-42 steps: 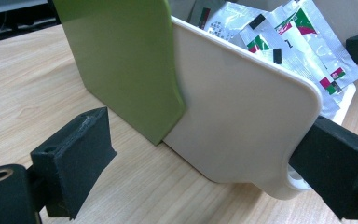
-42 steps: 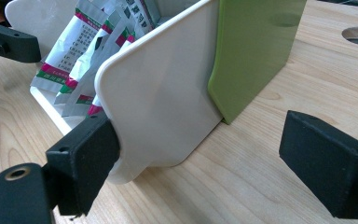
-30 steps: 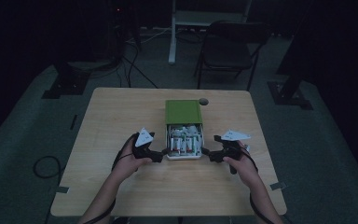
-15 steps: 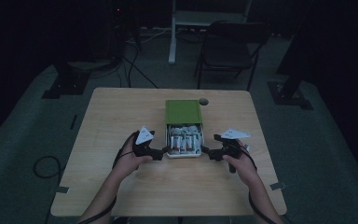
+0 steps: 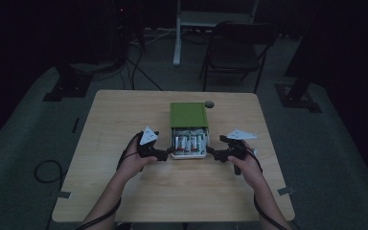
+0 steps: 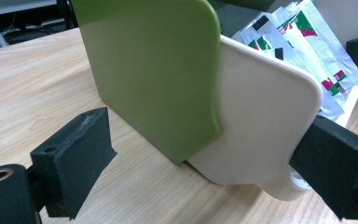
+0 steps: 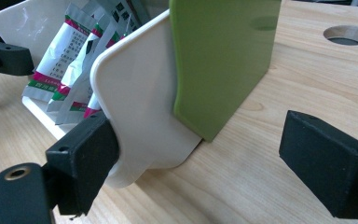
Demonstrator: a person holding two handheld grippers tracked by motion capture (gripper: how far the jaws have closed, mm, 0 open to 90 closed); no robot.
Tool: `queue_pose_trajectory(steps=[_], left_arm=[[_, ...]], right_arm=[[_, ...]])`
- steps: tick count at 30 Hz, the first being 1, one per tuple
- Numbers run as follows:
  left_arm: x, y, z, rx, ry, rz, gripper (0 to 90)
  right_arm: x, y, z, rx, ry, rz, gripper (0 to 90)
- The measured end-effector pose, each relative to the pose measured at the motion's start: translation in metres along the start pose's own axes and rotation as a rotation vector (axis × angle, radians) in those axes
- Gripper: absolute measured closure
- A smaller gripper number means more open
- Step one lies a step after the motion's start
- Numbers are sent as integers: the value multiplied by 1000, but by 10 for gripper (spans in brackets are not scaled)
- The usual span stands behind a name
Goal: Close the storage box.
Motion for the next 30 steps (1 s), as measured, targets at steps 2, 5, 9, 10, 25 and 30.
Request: queue_pose_trajectory(steps=[2, 5, 9, 10, 25, 30], left_arm=[[1, 0, 1, 3, 1, -1, 82], [2, 1, 2, 6, 1, -1, 82], [3, 3, 2, 8, -1, 2, 82], [3, 3, 3, 8, 1, 3, 82], [6, 9, 10, 26, -10, 6, 82], [6, 10, 11, 31, -3, 14, 82]], right_arm=[[1, 1, -1, -2, 4, -1, 115], [2, 2, -2, -7, 2, -1, 115], [4, 3, -4, -19, 4, 4, 115], [4, 4, -5, -22, 6, 5, 115], [7, 12, -11, -35, 27, 8, 114], [7, 14, -12, -35, 44, 7, 115]])
Point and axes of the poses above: each handheld gripper's, and its own axes: y roughly forward along the jaws, x roughly out of its top, z roughly to its left, the point moved 9 cm from there along y, roughly forward along the jaws, and after that the axes turned 1 degree about -x, right-handed, at the moved point
